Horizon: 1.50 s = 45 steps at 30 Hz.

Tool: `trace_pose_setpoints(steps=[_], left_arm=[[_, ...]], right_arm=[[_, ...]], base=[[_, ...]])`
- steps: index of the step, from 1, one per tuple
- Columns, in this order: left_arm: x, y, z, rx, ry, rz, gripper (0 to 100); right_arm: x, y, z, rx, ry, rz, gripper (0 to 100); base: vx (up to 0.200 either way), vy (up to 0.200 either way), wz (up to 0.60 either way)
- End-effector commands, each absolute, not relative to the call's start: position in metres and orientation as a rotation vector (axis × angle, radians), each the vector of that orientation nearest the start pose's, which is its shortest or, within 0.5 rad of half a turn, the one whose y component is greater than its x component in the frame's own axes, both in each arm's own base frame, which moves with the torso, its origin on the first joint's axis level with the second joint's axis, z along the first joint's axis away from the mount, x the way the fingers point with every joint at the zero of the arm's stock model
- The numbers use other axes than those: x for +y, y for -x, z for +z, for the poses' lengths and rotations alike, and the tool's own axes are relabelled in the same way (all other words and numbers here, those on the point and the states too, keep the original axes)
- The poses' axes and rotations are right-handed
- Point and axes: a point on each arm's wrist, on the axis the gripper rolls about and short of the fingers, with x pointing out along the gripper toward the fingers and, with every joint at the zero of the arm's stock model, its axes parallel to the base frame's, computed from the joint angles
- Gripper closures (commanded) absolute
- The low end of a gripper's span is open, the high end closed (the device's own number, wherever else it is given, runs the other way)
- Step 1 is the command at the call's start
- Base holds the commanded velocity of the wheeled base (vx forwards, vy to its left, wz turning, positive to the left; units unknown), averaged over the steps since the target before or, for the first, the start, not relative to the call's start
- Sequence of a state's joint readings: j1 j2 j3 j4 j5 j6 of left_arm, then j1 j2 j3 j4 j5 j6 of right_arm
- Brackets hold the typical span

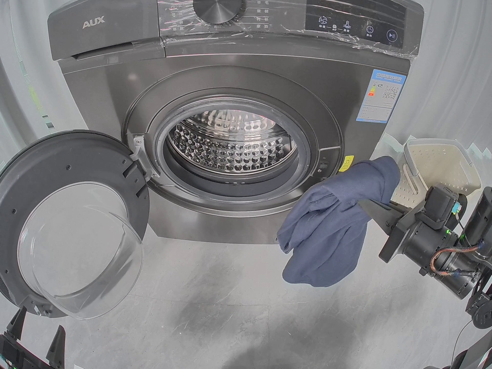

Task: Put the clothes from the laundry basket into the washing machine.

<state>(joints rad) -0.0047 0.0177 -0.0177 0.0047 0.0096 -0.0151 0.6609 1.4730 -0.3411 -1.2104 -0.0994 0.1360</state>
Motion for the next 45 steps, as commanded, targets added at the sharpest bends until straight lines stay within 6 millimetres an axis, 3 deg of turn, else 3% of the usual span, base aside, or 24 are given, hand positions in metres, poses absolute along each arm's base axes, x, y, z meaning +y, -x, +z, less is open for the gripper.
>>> trace_pose_setpoints(steps=[1, 5, 14, 16, 18, 19, 21, 23, 25, 26, 27, 30, 35, 41, 45], left_arm=[[0.000, 0.023, 0.075, 0.003, -0.003, 0.003, 0], [0.000, 0.023, 0.075, 0.003, -0.009, 0.002, 0], [-0.001, 0.023, 0.076, -0.010, -0.054, -0.041, 0], [-0.001, 0.027, 0.095, -0.103, -0.026, -0.057, 0], [-0.003, 0.037, 0.135, -0.245, -0.001, -0.099, 0], [-0.004, 0.035, 0.147, -0.232, -0.013, -0.152, 0], [-0.006, 0.030, 0.155, -0.198, -0.031, -0.239, 0], [-0.009, 0.011, 0.157, -0.061, -0.036, -0.404, 0], [-0.010, -0.003, 0.154, 0.034, -0.032, -0.449, 0], [-0.011, -0.025, 0.147, 0.163, -0.041, -0.510, 0], [-0.011, -0.036, 0.145, 0.204, -0.047, -0.527, 0], [-0.014, -0.063, 0.145, 0.231, -0.058, -0.580, 0], [-0.035, -0.108, 0.146, 0.263, -0.040, -0.748, 0], [-0.062, -0.135, 0.136, 0.350, -0.026, -0.831, 0], [-0.079, -0.163, 0.119, 0.401, -0.031, -0.846, 0]], right_arm=[[0.149, -0.176, 0.181, -0.029, -0.165, 0.613, 100], [0.177, -0.183, 0.179, -0.006, -0.201, 0.667, 100], [0.219, -0.200, 0.181, -0.031, -0.325, 0.675, 100], [0.228, -0.199, 0.176, -0.024, -0.327, 0.694, 100], [0.234, -0.202, 0.174, -0.036, -0.330, 0.705, 100], [0.237, -0.204, 0.175, -0.047, -0.335, 0.708, 100], [0.243, -0.208, 0.176, -0.063, -0.343, 0.711, 100], [0.253, -0.214, 0.182, -0.102, -0.365, 0.715, 100], [0.254, -0.215, 0.185, -0.117, -0.372, 0.715, 100], [0.256, -0.217, 0.190, -0.136, -0.383, 0.717, 100], [0.257, -0.217, 0.191, -0.139, -0.385, 0.719, 100], [0.256, -0.217, 0.191, -0.141, -0.386, 0.718, 100], [0.255, -0.219, 0.193, -0.148, -0.388, 0.712, 100], [0.254, -0.220, 0.195, -0.163, -0.397, 0.711, 100], [0.251, -0.220, 0.195, -0.166, -0.395, 0.703, 100]], base=[[0.000, 0.000, 0.00], [0.000, 0.000, 0.00], [0.000, 0.000, 0.00], [0.000, 0.000, 0.00], [0.000, 0.000, 0.00], [0.000, 0.000, 0.00], [0.000, 0.000, 0.00], [0.000, 0.000, 0.00], [0.000, 0.000, 0.00], [0.000, 0.000, 0.00], [0.000, 0.000, 0.00], [0.000, 0.000, 0.00], [0.000, 0.000, 0.00], [0.000, 0.000, 0.00], [0.000, 0.000, 0.00]])
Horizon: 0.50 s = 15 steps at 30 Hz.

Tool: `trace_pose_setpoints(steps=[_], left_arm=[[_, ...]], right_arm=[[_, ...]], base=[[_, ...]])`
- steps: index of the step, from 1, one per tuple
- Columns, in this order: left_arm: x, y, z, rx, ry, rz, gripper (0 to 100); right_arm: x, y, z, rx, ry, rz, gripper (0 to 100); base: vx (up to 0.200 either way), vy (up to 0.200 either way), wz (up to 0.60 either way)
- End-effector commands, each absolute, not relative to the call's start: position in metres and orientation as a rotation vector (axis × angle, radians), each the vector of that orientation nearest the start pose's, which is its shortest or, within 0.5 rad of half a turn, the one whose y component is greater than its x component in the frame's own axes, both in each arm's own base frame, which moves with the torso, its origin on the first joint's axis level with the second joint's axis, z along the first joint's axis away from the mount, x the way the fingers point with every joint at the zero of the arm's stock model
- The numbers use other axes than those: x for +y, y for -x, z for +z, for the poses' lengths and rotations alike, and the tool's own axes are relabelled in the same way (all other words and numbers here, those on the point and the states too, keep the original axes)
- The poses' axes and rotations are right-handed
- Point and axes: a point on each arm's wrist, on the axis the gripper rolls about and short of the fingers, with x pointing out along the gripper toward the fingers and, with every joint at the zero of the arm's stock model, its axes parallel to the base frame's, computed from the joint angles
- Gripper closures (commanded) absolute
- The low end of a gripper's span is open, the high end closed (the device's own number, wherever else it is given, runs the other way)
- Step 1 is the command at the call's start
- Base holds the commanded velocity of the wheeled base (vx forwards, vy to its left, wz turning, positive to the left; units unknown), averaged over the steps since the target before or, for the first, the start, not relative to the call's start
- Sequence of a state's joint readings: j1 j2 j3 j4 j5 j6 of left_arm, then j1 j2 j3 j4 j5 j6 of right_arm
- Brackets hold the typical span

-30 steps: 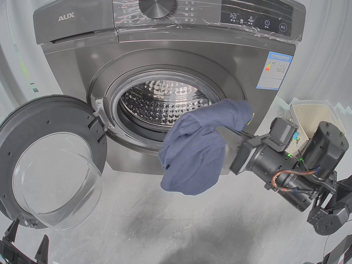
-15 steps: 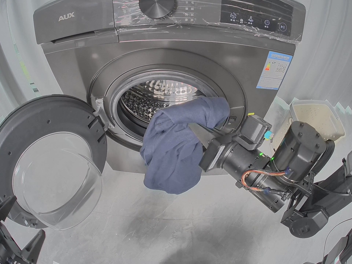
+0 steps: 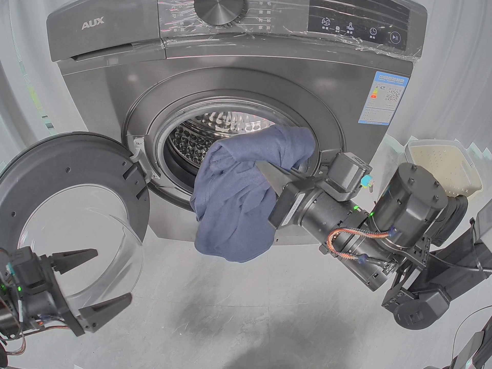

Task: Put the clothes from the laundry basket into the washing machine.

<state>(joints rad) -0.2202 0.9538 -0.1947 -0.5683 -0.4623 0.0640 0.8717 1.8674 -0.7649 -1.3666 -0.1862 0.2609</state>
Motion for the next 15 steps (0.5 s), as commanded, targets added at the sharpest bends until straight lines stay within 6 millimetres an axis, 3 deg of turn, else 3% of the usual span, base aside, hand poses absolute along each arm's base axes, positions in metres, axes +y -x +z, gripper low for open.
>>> trace_pose_setpoints(steps=[1, 15], left_arm=[[-0.080, -0.165, 0.117, 0.404, -0.031, -0.849, 0], [-0.108, -0.229, 0.092, 0.491, 0.021, -0.839, 0]], right_arm=[[0.251, -0.220, 0.195, -0.168, -0.396, 0.703, 100], [0.252, -0.216, 0.195, -0.162, -0.395, 0.712, 100]], base=[[0.000, 0.000, 0.00], [0.000, 0.000, 0.00]])
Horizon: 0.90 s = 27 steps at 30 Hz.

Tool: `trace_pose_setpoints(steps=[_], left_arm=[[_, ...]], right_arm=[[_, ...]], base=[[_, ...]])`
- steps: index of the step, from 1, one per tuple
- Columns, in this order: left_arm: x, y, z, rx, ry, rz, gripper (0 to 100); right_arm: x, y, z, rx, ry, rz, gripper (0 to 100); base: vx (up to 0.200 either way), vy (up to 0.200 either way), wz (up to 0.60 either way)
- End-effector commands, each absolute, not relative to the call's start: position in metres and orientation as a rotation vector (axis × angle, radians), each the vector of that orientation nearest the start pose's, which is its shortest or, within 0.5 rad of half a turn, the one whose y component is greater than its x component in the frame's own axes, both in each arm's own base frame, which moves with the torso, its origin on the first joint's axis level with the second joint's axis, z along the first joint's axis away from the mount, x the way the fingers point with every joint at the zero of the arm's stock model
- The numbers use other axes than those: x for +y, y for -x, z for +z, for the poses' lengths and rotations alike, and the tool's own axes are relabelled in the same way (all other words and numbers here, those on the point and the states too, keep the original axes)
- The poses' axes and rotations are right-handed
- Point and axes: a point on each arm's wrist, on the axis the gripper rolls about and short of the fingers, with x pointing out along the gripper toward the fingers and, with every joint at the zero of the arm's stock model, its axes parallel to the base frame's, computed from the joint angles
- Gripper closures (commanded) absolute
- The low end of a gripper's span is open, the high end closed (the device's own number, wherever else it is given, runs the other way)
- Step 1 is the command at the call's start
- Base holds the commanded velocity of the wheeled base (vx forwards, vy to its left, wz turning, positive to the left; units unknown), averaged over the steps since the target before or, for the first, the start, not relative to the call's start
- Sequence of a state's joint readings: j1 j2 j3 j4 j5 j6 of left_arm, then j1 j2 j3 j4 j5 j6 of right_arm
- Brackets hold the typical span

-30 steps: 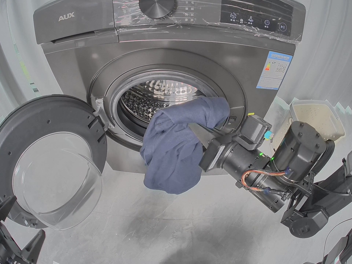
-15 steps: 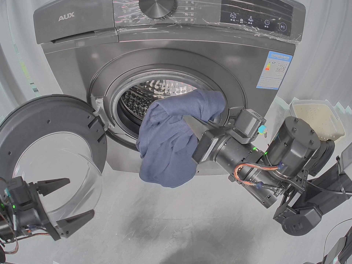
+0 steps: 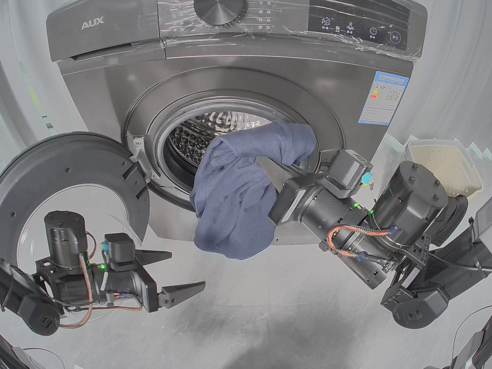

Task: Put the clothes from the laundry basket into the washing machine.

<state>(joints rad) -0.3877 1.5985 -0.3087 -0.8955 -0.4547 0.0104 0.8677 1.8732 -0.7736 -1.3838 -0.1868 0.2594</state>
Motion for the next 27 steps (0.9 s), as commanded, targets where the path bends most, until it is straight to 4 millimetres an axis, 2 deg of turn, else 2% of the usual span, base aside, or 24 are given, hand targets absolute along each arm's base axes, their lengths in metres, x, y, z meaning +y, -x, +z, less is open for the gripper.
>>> trace_pose_setpoints(steps=[1, 9, 15, 21, 27], left_arm=[[-0.109, -0.229, 0.092, 0.490, 0.022, -0.839, 0], [-0.117, -0.253, 0.079, 0.522, 0.033, -0.827, 0], [-0.119, -0.263, 0.071, 0.539, 0.036, -0.820, 0], [-0.124, -0.274, 0.068, 0.536, 0.038, -0.818, 0], [-0.132, -0.295, 0.066, 0.521, 0.072, -0.805, 0]], right_arm=[[0.252, -0.216, 0.194, -0.160, -0.394, 0.713, 100], [0.252, -0.213, 0.195, -0.162, -0.391, 0.719, 100], [0.252, -0.213, 0.196, -0.175, -0.397, 0.720, 100], [0.252, -0.212, 0.196, -0.175, -0.398, 0.725, 100], [0.254, -0.209, 0.196, -0.176, -0.401, 0.734, 100]], base=[[0.000, 0.000, 0.00], [0.000, 0.000, 0.00], [0.000, 0.000, 0.00], [0.000, 0.000, 0.00], [0.000, 0.000, 0.00]])
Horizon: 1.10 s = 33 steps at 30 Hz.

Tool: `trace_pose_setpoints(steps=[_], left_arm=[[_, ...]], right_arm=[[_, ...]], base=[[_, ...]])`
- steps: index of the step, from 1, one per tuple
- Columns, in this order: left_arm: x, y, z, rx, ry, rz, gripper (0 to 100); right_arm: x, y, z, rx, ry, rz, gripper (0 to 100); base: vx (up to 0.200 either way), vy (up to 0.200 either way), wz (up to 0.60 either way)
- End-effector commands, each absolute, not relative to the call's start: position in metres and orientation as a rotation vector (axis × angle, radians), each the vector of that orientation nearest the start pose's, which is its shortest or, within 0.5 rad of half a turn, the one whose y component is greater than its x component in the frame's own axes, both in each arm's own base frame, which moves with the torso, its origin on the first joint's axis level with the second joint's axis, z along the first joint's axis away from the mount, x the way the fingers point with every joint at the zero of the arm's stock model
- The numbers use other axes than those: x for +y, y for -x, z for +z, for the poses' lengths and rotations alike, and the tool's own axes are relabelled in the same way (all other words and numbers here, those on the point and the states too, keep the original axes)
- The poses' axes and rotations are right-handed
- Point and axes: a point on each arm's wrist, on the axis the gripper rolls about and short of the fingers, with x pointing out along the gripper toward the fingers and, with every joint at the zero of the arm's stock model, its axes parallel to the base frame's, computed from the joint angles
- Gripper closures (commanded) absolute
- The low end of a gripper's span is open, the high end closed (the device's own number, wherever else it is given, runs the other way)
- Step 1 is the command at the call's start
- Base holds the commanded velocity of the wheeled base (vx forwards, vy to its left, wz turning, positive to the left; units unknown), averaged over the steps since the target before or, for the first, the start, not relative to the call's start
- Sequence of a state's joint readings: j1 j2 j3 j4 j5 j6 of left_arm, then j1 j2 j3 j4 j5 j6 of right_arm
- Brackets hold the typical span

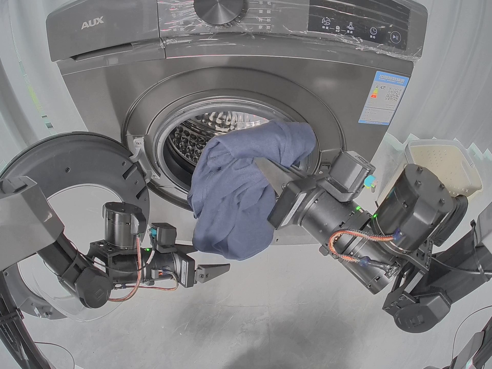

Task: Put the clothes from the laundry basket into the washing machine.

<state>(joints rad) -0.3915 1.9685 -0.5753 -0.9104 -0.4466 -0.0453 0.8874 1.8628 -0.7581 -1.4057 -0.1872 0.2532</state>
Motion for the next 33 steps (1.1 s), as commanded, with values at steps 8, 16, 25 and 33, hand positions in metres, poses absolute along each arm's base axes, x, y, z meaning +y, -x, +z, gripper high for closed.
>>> trace_pose_setpoints(steps=[8, 16, 25, 33], left_arm=[[-0.140, -0.307, 0.062, 0.481, 0.083, -0.807, 0], [-0.139, -0.300, 0.065, 0.392, 0.080, -0.795, 100], [-0.135, -0.231, 0.080, 0.293, 0.073, -0.890, 100], [-0.133, -0.210, 0.109, 0.094, 0.095, -0.938, 100]], right_arm=[[0.255, -0.209, 0.196, -0.176, -0.401, 0.737, 100], [0.256, -0.208, 0.196, -0.175, -0.403, 0.739, 100], [0.248, -0.220, 0.179, -0.128, -0.364, 0.695, 100], [0.246, -0.222, 0.151, -0.034, -0.315, 0.674, 0]], base=[[0.000, 0.000, 0.00], [0.000, 0.000, 0.00], [0.000, 0.000, 0.00], [0.000, 0.000, 0.00]])
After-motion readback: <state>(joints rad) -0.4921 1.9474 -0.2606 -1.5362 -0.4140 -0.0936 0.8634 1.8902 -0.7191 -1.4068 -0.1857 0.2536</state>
